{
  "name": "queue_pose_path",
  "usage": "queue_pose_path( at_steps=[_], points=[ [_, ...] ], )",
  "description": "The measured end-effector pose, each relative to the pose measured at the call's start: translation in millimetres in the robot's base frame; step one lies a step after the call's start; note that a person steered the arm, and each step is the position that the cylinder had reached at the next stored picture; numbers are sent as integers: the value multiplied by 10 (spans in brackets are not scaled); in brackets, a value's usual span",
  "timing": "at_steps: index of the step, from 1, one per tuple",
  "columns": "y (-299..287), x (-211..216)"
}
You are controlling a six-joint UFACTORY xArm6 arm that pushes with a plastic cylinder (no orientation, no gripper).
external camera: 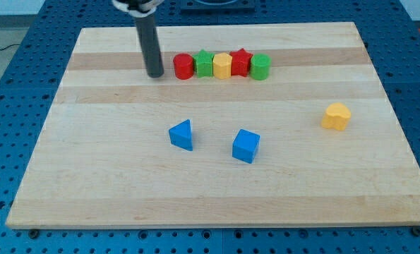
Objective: Move blue triangle slightly up
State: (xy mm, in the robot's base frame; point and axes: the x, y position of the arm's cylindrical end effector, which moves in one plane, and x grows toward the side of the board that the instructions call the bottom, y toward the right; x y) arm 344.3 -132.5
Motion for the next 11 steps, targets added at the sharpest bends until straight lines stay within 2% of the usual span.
queue_pose_path(
  at_steps=[1,3,4,6,7,9,10,11],
  points=[
    [-180,432],
    [-251,669],
    [-571,1049],
    [-393,1742],
    [54,1798],
    [1264,1355],
    [1420,1289],
    [1146,1385]
  ],
)
